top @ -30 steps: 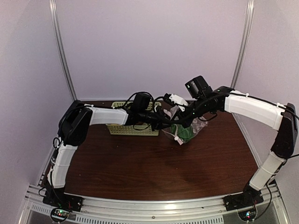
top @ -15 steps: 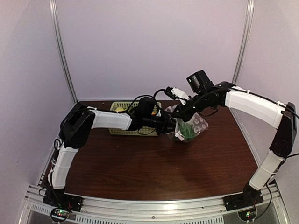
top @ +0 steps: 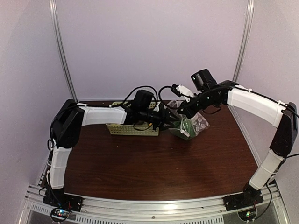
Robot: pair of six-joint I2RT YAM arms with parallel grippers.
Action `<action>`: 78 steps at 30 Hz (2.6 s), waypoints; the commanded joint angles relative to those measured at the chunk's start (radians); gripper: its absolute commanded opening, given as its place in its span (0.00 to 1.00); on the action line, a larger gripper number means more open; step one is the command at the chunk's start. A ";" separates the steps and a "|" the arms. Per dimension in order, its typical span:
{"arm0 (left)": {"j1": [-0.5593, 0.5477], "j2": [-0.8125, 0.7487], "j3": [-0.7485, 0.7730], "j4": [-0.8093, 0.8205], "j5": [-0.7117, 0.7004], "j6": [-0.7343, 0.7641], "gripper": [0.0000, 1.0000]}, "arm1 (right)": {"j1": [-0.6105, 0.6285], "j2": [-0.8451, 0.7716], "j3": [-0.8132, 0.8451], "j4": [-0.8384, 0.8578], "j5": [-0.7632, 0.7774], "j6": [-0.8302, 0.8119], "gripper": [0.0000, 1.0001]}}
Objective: Place the food in the zip-top bag and seal the zipper
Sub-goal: Place the fake vegetable in the zipper food storage bag, then adjust the fake fruit in the bin.
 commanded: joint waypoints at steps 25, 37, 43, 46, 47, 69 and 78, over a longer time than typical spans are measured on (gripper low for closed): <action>0.219 -0.431 -0.013 -0.762 -0.842 0.920 0.73 | -0.134 -0.134 -0.084 0.063 0.046 -0.017 0.00; 0.328 -0.230 0.061 -0.848 -0.709 0.969 0.67 | -0.136 -0.160 -0.124 0.081 0.055 -0.023 0.00; 0.328 -0.167 0.105 -0.902 -0.720 0.953 0.67 | -0.136 -0.156 -0.128 0.080 0.033 -0.024 0.00; 0.328 -0.152 0.091 -0.907 -0.732 0.927 0.68 | -0.136 -0.157 -0.129 0.080 0.030 -0.023 0.00; 0.328 -0.147 0.088 -0.909 -0.748 0.921 0.67 | -0.136 -0.159 -0.130 0.080 0.030 -0.025 0.00; 0.293 -0.017 0.157 -0.855 -0.611 0.973 0.39 | -0.136 -0.152 -0.130 0.073 0.013 -0.024 0.00; 0.244 -0.145 0.095 -0.728 -0.560 1.000 0.55 | -0.136 -0.154 -0.133 0.074 0.017 -0.027 0.00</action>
